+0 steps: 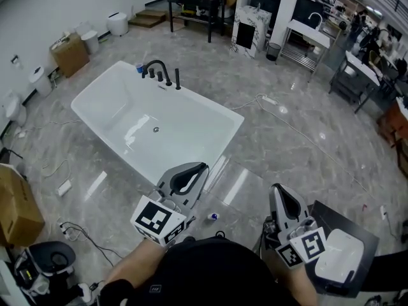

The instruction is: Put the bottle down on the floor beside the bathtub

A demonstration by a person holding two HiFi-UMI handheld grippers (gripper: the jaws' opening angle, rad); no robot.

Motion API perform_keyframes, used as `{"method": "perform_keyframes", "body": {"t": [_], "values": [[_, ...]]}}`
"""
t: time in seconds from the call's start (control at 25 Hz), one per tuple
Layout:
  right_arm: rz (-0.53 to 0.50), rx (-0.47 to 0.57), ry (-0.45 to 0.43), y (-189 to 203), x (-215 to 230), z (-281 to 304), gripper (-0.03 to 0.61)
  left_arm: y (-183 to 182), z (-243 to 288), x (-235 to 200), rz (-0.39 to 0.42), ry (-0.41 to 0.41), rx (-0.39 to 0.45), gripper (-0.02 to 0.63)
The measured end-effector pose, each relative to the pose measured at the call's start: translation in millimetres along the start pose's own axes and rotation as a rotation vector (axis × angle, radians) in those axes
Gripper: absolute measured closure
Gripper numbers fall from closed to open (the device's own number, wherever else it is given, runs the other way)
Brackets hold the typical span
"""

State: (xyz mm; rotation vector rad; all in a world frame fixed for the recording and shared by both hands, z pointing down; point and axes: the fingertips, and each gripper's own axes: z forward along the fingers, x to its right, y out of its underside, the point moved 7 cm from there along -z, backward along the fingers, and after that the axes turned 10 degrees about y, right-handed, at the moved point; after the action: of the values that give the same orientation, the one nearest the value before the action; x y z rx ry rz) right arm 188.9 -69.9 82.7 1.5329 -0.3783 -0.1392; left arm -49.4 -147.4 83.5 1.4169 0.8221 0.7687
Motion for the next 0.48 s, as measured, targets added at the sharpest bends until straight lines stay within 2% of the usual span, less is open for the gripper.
{"method": "perform_keyframes", "body": {"t": [0.24, 0.48], "values": [[-0.018, -0.001, -0.004, -0.4, -8.4, -7.3, 0.551, -3.8, -1.1, 7.6, -0.001, 0.009, 0.028, 0.583], [-0.002, -0.029, 0.024, 9.9, -10.1, -15.8, 0.551, 6.3, -6.4, 14.6, -0.024, 0.022, 0.012, 0.583]]}}
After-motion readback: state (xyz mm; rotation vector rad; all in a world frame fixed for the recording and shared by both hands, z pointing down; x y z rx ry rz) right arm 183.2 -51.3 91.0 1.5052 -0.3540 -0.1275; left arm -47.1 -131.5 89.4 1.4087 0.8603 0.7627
